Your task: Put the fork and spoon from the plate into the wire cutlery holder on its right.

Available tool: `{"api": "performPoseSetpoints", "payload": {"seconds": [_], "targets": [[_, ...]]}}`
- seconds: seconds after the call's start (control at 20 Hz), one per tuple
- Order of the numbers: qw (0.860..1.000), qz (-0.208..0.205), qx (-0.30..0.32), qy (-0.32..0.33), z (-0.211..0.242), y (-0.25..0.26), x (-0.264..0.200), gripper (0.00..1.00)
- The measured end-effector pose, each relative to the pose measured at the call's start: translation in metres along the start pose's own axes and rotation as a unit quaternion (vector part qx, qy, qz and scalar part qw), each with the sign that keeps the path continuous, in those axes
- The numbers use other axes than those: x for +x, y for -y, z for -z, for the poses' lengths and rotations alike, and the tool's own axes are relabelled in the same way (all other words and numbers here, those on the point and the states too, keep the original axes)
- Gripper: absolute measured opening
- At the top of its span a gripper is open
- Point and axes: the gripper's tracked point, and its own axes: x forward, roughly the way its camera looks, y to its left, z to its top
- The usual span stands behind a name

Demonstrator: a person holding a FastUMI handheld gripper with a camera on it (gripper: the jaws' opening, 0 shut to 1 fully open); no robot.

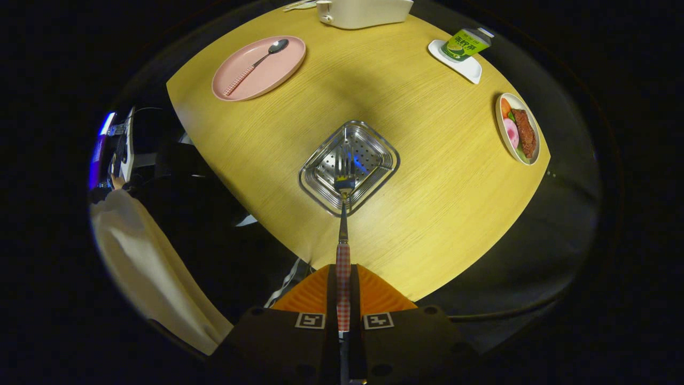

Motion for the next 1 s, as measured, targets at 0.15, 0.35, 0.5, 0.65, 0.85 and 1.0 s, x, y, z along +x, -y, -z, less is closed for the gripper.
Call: {"api": "performPoseSetpoints", "payload": {"seconds": [0.15, 0.35, 0.5, 0.65, 0.85, 1.0], "targets": [[0.999, -0.010, -0.006, -0.041, -0.001, 0.004, 0.005, 0.11], [0.997, -0.022, 0.001, -0.069, -0.011, 0.010, 0.016, 0.12], [0.997, -0.027, 0.015, -0.077, -0.023, 0.013, 0.018, 0.12], [0.994, -0.046, 0.021, -0.092, -0.031, 0.009, 0.026, 0.14], [0.995, -0.044, 0.023, -0.085, -0.042, 0.009, 0.032, 0.14], [0.996, -0.049, 0.029, -0.061, -0.053, 0.008, 0.026, 0.24]]}}
